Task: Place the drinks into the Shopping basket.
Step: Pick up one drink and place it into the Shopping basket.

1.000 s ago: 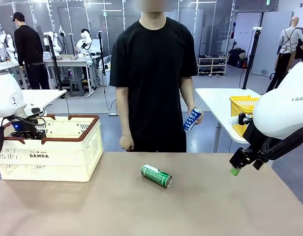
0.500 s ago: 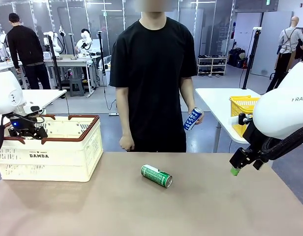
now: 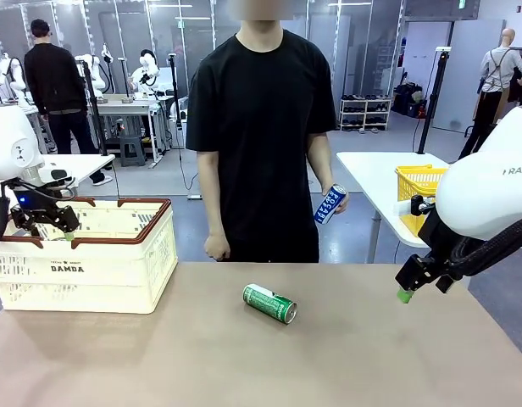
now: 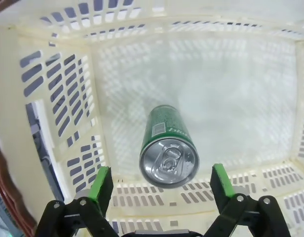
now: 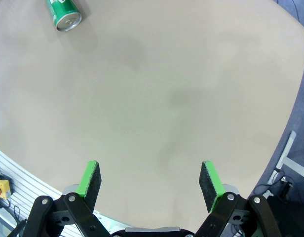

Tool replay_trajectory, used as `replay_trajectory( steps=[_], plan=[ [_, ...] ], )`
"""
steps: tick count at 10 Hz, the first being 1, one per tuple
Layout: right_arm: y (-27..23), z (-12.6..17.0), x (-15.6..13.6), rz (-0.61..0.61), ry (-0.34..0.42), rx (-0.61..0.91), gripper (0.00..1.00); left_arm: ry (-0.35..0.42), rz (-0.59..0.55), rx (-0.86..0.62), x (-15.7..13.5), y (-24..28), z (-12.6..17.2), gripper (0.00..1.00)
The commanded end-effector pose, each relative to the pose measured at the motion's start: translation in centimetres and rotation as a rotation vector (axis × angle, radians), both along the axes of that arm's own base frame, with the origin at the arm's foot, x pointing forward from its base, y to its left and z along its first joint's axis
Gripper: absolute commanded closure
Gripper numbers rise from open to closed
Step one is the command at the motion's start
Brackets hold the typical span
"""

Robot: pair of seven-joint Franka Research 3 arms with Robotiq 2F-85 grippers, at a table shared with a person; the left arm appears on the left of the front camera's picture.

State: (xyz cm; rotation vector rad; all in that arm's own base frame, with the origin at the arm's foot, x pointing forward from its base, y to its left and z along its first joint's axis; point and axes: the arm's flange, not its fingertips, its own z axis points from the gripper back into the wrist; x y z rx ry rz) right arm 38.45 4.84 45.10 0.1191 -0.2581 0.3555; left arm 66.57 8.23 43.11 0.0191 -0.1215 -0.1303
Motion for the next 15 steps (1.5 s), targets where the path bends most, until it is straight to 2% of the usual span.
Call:
replay_trajectory(
  steps=[1, 10, 12, 15],
  plan=[
    [-0.2, 0.1, 0.0, 0.015, 0.003, 0.003, 0.00, -0.003, -0.009, -0.017, 0.0, 0.0, -0.4, 0.00],
    [-0.2, 0.1, 0.0, 0.015, 0.003, 0.003, 0.00, 0.004, -0.001, -0.001, 0.0, 0.0, -0.3, 0.00],
    [-0.2, 0.1, 0.0, 0.015, 0.003, 0.003, 0.00, -0.072, -0.101, -0.002, -0.4, -1.6, 3.2, 0.00],
    [-0.2, 0.1, 0.0, 0.015, 0.003, 0.003, 0.00, -0.110, -0.187, 0.053, -2.5, -3.5, 7.9, 0.00]
  ],
)
